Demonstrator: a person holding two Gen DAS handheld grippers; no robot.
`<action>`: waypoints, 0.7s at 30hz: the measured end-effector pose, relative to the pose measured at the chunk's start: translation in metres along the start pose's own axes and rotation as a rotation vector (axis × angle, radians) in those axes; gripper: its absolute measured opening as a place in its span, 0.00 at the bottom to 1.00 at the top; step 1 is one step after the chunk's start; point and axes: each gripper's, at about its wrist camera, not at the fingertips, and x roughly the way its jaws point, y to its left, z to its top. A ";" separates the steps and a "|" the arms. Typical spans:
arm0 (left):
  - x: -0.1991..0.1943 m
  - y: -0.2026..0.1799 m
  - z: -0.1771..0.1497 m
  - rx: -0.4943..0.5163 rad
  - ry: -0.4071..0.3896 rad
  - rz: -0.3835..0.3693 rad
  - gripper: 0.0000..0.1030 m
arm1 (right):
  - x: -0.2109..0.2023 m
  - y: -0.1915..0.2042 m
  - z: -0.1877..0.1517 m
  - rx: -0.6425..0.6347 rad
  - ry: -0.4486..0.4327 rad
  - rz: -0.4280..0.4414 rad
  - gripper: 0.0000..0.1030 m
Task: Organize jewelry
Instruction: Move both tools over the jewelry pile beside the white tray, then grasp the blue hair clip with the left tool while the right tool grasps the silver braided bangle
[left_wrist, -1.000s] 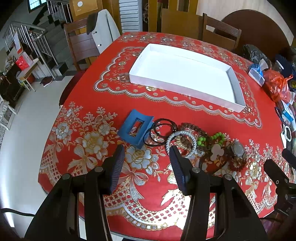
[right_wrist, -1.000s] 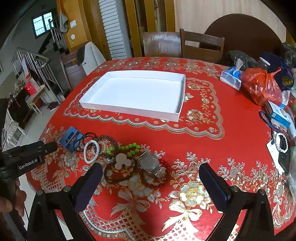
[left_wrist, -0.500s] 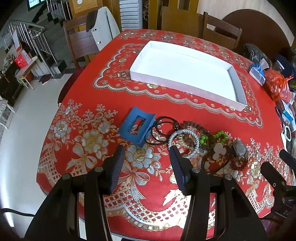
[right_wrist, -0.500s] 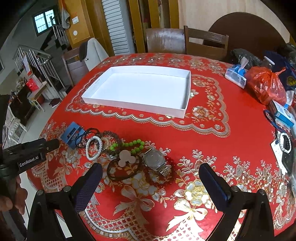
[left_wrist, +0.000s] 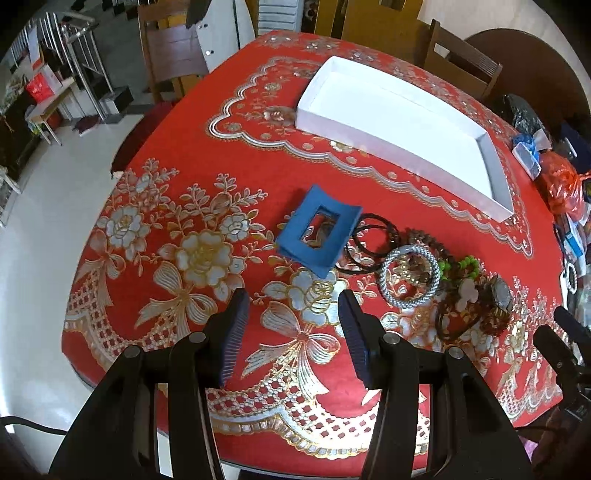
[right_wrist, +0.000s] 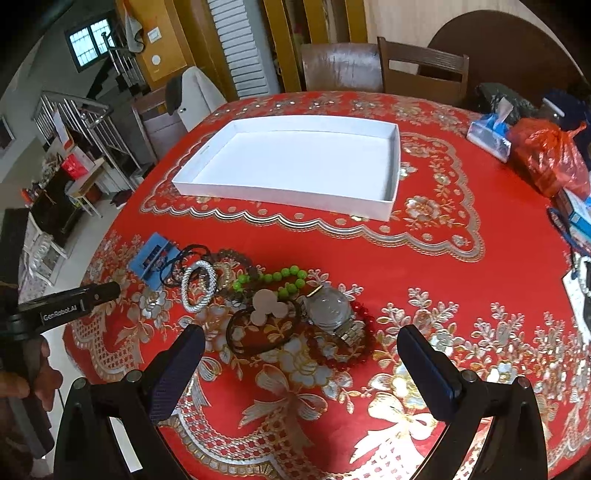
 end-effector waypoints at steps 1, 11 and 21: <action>0.001 0.001 0.002 -0.003 0.004 -0.015 0.48 | 0.001 0.000 0.001 0.003 -0.001 0.001 1.00; 0.025 -0.016 0.024 0.138 0.049 -0.070 0.59 | 0.015 0.006 0.013 0.000 0.024 0.051 1.00; 0.054 -0.011 0.049 0.208 0.103 -0.057 0.61 | 0.059 0.052 0.035 -0.099 0.088 0.185 0.65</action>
